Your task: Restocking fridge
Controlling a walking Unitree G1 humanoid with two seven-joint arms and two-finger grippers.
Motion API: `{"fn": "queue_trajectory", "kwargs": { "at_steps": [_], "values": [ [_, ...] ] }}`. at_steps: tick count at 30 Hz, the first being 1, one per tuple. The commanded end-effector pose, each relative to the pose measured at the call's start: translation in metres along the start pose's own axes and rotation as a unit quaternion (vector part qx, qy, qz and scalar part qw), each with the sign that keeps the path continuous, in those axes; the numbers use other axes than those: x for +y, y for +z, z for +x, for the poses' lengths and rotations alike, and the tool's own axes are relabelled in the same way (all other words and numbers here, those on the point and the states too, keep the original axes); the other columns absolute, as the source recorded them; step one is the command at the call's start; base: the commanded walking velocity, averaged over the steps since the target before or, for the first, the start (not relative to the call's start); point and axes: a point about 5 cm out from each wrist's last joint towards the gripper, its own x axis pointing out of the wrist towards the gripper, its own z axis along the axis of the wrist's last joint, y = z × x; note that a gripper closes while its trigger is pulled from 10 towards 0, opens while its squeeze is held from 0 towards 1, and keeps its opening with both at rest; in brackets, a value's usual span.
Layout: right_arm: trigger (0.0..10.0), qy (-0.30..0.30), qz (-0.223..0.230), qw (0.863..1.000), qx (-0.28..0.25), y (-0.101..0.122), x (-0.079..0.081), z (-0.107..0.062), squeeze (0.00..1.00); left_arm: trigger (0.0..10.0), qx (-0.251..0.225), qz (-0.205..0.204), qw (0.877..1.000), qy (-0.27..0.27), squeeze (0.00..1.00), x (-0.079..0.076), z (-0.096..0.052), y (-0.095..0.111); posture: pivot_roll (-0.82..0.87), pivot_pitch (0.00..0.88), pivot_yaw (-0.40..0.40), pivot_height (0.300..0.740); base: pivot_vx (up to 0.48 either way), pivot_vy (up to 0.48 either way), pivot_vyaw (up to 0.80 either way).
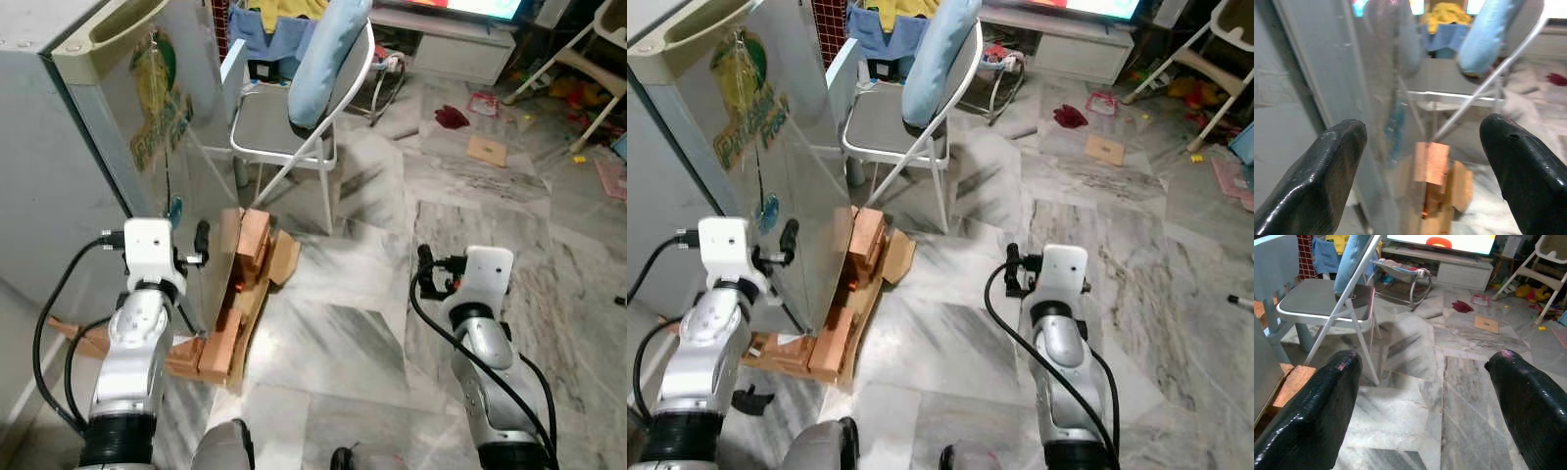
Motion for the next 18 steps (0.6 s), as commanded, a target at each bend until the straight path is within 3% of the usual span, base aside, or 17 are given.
{"fn": "queue_trajectory", "kwargs": {
  "at_steps": [1, 10, 18],
  "values": [
    [10.0, -0.002, -0.008, 1.0, -0.001, 0.003, -0.004, -0.001, 0.0, 10.0, -0.002, 0.004, 1.0, 0.012, 0.0, 0.003, 0.002, 0.0, 0.02, 0.107, -0.092, 0.74, 0.0, 0.0, 0.0],
    [10.0, -0.012, -0.017, 1.0, 0.002, 0.006, -0.014, -0.01, 0.0, 10.0, -0.018, 0.019, 0.997, 0.073, 0.0, 0.027, 0.025, 0.008, -0.02, 0.135, -0.079, 0.74, 0.0, 0.0, 0.0],
    [10.0, 0.001, -0.019, 1.0, -0.002, 0.011, -0.009, -0.008, 0.0, 10.0, -0.035, 0.027, 0.995, 0.091, 0.0, 0.035, 0.025, 0.013, -0.02, 0.145, -0.066, 0.74, 0.0, 0.0, 0.0]
  ]
}}
